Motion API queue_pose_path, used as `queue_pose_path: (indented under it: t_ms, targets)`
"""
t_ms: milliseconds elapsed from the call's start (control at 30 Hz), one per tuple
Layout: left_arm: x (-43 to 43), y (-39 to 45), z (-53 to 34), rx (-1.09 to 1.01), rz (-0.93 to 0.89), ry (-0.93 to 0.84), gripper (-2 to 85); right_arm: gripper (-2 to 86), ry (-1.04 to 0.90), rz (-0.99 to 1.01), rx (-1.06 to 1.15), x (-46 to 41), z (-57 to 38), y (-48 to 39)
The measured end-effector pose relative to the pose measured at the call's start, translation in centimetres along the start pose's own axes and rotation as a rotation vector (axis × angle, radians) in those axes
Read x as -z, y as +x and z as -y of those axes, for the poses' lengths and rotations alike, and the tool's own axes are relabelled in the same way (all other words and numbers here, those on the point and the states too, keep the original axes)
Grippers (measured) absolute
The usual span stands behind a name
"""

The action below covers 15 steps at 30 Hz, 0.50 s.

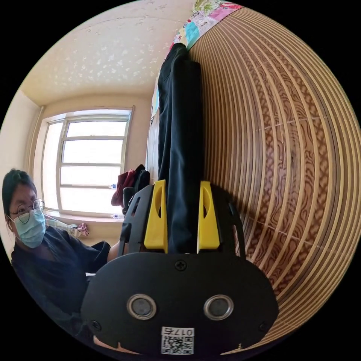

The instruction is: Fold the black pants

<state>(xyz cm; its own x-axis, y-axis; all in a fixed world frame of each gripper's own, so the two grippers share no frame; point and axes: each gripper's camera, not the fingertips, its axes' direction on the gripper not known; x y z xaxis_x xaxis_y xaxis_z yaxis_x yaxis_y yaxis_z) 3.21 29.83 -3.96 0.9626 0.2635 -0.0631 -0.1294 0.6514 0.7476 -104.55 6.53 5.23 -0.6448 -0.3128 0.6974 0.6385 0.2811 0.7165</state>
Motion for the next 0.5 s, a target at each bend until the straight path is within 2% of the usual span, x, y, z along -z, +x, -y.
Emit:
queue_pose_path:
  t_ms: [267, 400, 500]
  targets:
    - [-0.3, -0.2, -5.6, 0.035, -0.07, -0.097, 10.4, 12.4, -0.114, -0.058, 0.037, 0.6, -5.4, -1.3]
    - [-1.0, -0.4, -5.8, 0.029, -0.119, -0.12, 9.8, 11.2, -0.134, -0.013, 0.003, 1.0, -5.4, -0.6]
    - [-2.3, -0.3, -5.0, 0.007, -0.161, -0.201, 7.9, 8.7, -0.231, 0.031, -0.026, 0.3, -3.9, 0.6]
